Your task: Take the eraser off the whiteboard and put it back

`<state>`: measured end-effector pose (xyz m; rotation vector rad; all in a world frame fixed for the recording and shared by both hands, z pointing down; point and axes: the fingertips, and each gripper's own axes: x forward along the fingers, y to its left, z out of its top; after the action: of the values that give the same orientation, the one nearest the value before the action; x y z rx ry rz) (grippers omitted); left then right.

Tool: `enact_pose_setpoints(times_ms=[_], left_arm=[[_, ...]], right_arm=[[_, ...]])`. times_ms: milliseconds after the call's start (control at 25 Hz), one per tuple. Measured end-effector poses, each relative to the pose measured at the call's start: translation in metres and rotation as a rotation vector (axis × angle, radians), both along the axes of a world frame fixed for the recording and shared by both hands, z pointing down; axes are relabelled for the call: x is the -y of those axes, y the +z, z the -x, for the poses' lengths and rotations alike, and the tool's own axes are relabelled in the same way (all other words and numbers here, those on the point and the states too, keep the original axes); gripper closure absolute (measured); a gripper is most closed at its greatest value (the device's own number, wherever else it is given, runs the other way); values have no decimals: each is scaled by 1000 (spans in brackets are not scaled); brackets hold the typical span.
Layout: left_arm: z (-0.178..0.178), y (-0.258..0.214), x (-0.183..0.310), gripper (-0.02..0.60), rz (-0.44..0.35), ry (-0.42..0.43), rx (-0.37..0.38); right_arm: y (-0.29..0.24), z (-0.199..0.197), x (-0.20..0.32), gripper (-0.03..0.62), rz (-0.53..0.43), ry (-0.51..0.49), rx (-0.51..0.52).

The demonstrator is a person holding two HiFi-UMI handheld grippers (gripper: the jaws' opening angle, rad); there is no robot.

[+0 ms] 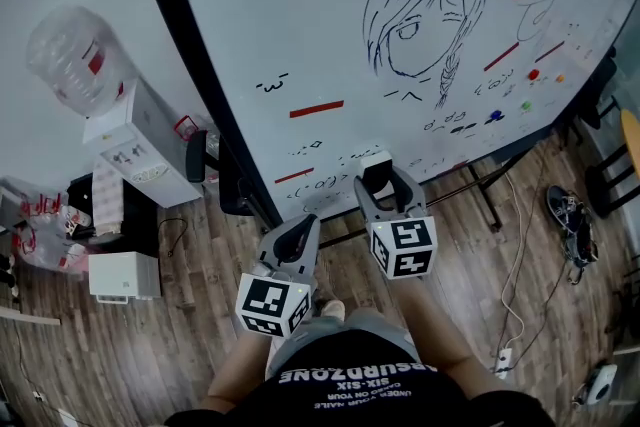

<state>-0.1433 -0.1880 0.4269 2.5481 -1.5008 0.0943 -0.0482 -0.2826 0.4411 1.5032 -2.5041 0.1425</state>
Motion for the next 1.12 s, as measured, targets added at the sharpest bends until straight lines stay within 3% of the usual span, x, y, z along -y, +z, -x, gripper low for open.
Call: enact_pose_setpoints(times_ms=[360,840,1120], left_arm=[[-7,6,-1,577,12,1,20],[-35,-9,-17,577,19,-35,-46],[-51,-15,-34,577,25,-98,-54]], right_arm=[[9,-6,-13,366,26,-37,31],[1,-41,-46,369,47,-113,128],[-9,-55,-80,461,25,-177,140]])
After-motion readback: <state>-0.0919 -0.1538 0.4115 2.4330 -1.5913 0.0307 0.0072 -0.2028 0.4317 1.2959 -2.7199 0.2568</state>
